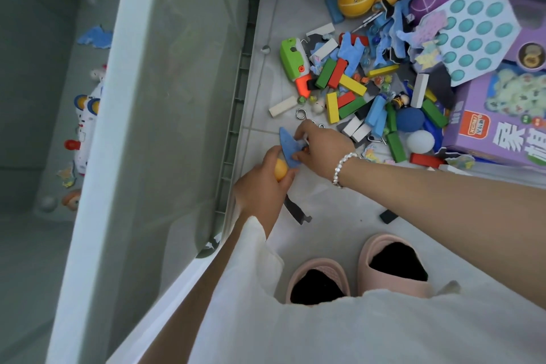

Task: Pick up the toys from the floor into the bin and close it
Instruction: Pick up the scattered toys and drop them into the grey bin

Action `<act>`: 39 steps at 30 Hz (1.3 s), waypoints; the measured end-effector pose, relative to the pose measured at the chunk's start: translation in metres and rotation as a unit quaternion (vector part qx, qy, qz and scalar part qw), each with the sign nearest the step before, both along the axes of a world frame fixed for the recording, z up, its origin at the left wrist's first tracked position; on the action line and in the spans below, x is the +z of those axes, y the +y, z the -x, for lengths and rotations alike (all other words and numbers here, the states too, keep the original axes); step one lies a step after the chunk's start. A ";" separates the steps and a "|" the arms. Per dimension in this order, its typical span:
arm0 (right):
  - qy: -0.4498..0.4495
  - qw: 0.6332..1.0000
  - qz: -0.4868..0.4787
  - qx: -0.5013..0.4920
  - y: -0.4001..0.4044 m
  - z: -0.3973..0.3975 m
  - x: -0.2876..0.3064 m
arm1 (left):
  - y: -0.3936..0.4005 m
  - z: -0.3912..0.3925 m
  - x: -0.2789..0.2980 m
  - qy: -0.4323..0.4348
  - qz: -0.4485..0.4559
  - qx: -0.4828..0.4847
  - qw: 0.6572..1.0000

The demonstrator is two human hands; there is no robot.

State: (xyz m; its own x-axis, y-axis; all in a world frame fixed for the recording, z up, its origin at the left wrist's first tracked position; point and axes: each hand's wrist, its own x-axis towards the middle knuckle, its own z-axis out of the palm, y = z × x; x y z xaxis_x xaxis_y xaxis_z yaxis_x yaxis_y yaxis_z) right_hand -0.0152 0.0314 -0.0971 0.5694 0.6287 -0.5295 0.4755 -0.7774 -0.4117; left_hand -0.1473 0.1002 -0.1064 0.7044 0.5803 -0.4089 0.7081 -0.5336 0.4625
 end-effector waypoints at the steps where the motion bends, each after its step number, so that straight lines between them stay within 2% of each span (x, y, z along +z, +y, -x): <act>1: -0.002 1.000 -0.001 -0.016 -0.002 0.002 0.000 | 0.000 -0.001 -0.001 0.005 -0.015 -0.013 1.000; 5: 0.073 0.989 -0.025 -0.129 -0.003 0.009 -0.002 | -0.001 -0.003 -0.005 0.004 -0.032 -0.020 0.999; 11: 0.198 0.950 -0.060 -0.234 0.002 0.004 0.004 | -0.002 -0.003 -0.005 -0.045 0.033 0.072 0.996; 20: 0.248 0.932 -0.062 -0.258 -0.003 0.000 0.006 | -0.001 -0.004 -0.003 -0.064 0.064 0.111 0.990; 28: 0.291 0.899 -0.086 -0.315 -0.008 -0.005 0.006 | 0.003 -0.023 0.001 -0.051 0.065 0.119 0.989; 33: 0.339 0.872 -0.087 -0.341 -0.009 -0.008 0.004 | 0.021 -0.037 -0.001 -0.003 0.141 0.148 0.979; 39: 0.353 0.888 -0.047 -0.292 -0.014 -0.021 0.013 | 0.020 -0.043 0.011 -0.019 0.212 0.190 0.958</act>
